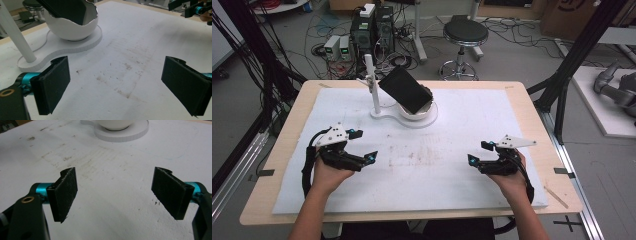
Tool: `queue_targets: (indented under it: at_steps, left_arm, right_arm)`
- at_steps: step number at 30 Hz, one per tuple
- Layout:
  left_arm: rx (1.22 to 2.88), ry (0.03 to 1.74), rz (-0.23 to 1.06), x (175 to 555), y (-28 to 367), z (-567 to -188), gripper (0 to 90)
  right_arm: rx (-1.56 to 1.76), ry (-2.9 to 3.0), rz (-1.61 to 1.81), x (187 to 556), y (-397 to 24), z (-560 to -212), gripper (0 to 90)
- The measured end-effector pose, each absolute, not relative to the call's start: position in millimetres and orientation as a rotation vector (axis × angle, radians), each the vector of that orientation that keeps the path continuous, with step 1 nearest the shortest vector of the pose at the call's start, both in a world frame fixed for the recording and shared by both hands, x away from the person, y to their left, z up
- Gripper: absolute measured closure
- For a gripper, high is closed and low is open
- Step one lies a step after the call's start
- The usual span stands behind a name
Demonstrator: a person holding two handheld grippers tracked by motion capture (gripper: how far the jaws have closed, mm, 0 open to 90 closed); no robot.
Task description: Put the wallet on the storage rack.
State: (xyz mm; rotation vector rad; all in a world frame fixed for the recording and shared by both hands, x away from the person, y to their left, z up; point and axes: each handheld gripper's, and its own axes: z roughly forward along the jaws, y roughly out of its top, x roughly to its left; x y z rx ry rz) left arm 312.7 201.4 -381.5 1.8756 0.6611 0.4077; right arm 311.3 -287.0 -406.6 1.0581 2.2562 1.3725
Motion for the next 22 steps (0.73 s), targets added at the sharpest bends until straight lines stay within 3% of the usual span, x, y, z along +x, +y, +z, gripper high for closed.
queue_targets:
  at_steps: [22]
  left_arm:
    - [1.906, 0.675, 0.406, 314.2, 202.8, -386.8, 8.4]
  right_arm:
    - [1.072, 2.236, 1.383, 311.5, -291.1, -403.8, 21.4]
